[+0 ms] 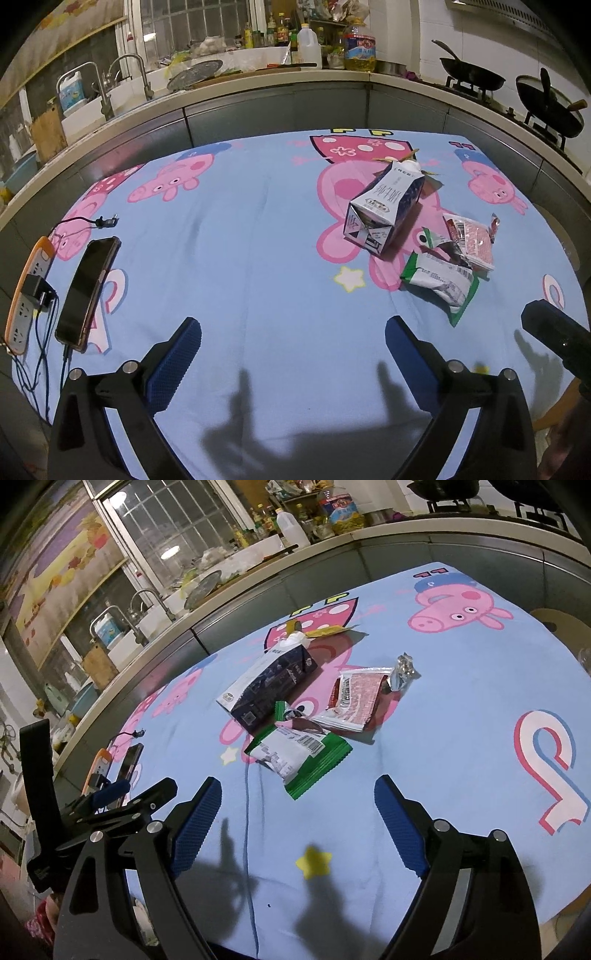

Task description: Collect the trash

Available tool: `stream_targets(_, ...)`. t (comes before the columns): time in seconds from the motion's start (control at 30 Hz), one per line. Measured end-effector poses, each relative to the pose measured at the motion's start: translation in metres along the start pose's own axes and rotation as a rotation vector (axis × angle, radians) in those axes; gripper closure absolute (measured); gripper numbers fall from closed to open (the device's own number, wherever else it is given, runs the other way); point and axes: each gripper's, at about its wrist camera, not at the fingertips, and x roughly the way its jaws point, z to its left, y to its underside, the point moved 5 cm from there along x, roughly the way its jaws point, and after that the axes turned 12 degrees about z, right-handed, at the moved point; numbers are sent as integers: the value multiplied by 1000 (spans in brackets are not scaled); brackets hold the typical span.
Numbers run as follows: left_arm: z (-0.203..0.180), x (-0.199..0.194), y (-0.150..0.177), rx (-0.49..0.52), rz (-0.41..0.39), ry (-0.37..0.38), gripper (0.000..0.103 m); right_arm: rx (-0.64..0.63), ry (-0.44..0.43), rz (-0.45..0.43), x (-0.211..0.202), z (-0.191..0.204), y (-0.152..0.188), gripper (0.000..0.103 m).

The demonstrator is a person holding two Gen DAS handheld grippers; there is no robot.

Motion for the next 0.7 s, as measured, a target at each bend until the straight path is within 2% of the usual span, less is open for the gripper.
stream_targets(0.7,9,1,-3,-26,-1,-62,4,0,-15,17,7,0,1,16)
